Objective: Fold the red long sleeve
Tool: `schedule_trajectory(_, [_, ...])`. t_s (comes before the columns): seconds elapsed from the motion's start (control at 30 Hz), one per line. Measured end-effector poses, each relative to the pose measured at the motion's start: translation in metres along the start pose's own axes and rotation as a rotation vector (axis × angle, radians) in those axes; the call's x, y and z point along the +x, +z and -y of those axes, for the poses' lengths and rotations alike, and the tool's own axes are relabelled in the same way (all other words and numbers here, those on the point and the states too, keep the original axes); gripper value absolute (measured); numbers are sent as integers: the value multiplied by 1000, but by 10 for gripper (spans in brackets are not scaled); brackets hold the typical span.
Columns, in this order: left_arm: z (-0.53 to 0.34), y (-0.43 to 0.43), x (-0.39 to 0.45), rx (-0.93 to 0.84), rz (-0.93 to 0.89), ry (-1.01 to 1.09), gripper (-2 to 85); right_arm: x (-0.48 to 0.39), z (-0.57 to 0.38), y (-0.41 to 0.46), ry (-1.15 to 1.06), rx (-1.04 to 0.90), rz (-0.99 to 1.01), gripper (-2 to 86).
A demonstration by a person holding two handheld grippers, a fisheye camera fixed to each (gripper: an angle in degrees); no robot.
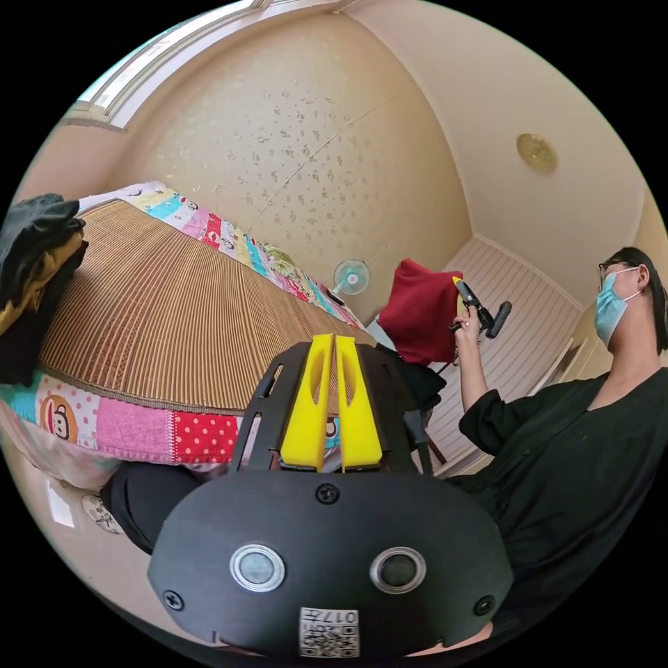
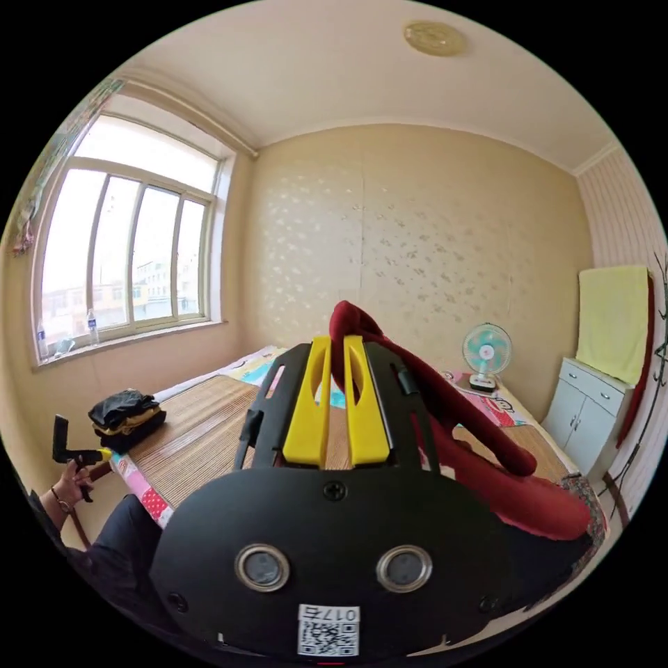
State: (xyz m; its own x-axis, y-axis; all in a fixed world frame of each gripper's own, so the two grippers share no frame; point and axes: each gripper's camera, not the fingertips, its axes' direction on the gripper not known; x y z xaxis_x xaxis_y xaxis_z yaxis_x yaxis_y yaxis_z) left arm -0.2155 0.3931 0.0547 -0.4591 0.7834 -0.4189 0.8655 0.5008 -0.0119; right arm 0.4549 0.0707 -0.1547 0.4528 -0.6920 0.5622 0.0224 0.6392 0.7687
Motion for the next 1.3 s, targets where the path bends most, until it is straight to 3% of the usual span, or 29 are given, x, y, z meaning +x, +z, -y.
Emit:
schedule_trajectory(0.07, [0, 8, -5, -34, 21, -4, -9, -72, -29, 26, -4, -92, 148, 35])
schedule_trajectory(0.2, [-4, 11, -23, -37, 7, -63, -9, -180, -134, 55, -36, -275, 167, 35])
schedule_trajectory(0.3, [-6, 10, -40, -40, 26, -118, -7, -236, -246, 93, 11, -656, 296, 37])
schedule_trajectory(0.37, [-5, 13, -52, -56, 40, -146, -3, -258, -314, 105, 80, -909, 494, 40])
schedule_trajectory(0.4, [-5, 15, -55, -64, 39, -152, 0, -263, -322, 105, 67, -947, 509, 42])
schedule_trajectory(0.53, [2, 45, -73, -132, 32, -185, 40, -258, -293, 94, -138, -807, 513, 57])
schedule_trajectory(0.67, [10, 97, -84, -214, 28, -206, 61, -212, -242, 136, -47, -648, 527, 86])
schedule_trajectory(0.83, [21, 153, -83, -262, 7, -205, 64, -182, -220, 225, 71, -615, 425, 114])
schedule_trajectory(0.9, [27, 170, -84, -291, 23, -205, 64, -186, -233, 270, 53, -739, 358, 121])
schedule_trajectory(1.0, [37, 191, -91, -324, 48, -215, 64, -202, -290, 337, -71, -1089, 286, 103])
schedule_trajectory(1.1, [52, 202, -101, -355, 82, -213, 65, -205, -290, 317, -251, -1060, 323, 42])
schedule_trajectory(1.3, [77, 234, -140, -434, 246, -163, 72, -169, -302, 224, -309, -1048, 89, 23])
